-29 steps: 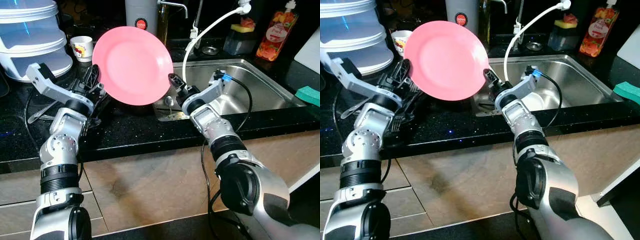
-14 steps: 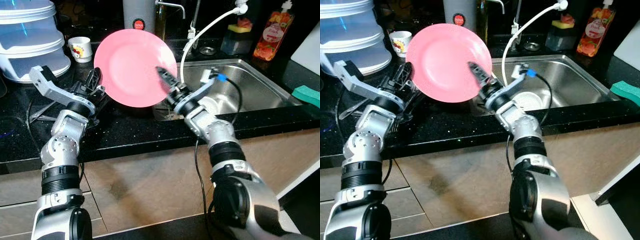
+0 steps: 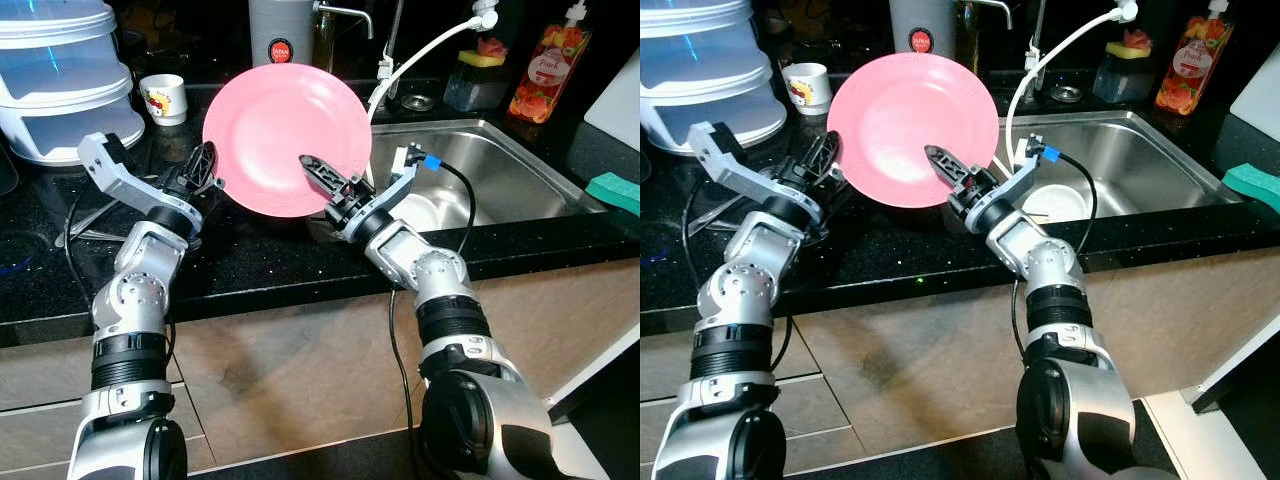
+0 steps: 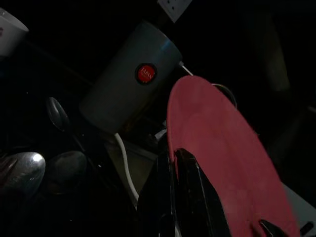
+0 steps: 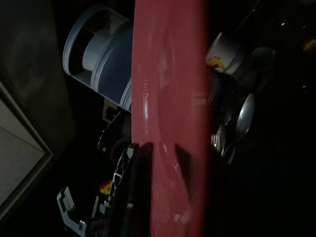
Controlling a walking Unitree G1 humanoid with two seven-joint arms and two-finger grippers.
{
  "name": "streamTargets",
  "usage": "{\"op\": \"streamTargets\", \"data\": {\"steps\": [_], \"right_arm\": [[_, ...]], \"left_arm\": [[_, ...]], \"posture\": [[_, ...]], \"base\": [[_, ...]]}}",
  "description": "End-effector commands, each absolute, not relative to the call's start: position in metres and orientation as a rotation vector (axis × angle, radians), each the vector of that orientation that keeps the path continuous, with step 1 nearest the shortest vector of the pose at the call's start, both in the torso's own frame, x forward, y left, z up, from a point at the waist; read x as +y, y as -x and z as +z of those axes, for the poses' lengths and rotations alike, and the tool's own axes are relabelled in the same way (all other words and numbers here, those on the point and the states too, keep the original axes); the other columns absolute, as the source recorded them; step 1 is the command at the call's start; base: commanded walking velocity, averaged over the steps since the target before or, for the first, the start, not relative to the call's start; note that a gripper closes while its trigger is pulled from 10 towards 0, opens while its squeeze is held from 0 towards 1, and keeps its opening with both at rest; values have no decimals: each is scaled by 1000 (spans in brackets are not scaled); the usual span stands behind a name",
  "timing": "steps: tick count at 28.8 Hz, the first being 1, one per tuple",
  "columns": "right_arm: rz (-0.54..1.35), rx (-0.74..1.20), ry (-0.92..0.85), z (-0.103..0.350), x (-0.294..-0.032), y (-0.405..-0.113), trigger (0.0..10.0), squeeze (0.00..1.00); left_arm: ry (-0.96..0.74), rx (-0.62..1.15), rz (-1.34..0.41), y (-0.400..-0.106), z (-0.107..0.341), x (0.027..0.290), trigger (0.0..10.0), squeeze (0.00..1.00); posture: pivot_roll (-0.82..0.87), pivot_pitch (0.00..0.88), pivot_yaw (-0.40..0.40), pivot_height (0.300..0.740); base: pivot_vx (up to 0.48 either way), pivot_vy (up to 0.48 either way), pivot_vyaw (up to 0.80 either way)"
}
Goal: Kitchen organization
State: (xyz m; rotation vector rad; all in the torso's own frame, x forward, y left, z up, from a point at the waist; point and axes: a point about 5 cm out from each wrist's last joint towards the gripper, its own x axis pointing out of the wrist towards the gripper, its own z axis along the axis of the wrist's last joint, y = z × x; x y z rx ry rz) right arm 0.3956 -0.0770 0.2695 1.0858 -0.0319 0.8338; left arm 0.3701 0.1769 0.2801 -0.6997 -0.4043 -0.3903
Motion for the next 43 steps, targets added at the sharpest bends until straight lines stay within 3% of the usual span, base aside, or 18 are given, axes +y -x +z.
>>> {"op": "streamTargets", "data": {"steps": [1,3,4,10,11,14,17,21,28,38,39,43], "right_arm": [[815,-81,-1102,276,-83,-397,0,0],[805,-86,-1105,276,-84,-397,0,0],[783,-97,-1112,277,-87,-398,0,0],[594,-170,-1133,277,-110,-409,0,0],[521,-184,-1090,275,-118,-412,0,0],[390,-204,-930,269,-129,-416,0,0],[268,-204,-555,261,-130,-419,0,0],[233,-220,-339,255,-125,-418,0,0],[159,-272,-117,249,-124,-416,0,0],[102,-275,82,243,-126,-416,0,0],[100,-271,101,242,-127,-416,0,1000],[94,-253,126,240,-127,-417,275,1000]], "left_arm": [[650,-354,-364,-373,272,177,0,902],[644,-353,-360,-373,272,177,0,902],[635,-352,-361,-373,272,177,10000,1000],[571,-346,-285,-376,271,184,10000,1000],[543,-347,-266,-377,272,187,10000,0],[432,-343,-269,-377,272,188,10000,0],[112,-275,-475,-376,265,151,10000,0],[-14,-250,-609,-375,260,123,10000,0],[-169,-197,-733,-373,254,102,10000,0],[-226,-154,-740,-373,245,103,10000,0],[-226,-154,-736,-373,245,104,10000,0],[-228,-155,-726,-374,245,105,10000,0]], "posture": [[85,107,-16,740],[85,107,-16,740],[85,107,-16,740],[94,114,-13,740],[96,116,-10,740],[99,124,-8,740],[110,139,-2,740],[113,153,3,740],[119,163,9,740],[121,168,7,740],[119,168,8,740],[119,168,8,740]], "base": [[0,0,0],[0,0,0],[0,0,0],[0,0,0],[0,0,0],[0,0,0],[0,0,0],[0,0,0],[0,0,0],[0,0,0],[0,0,0],[0,0,0]]}}
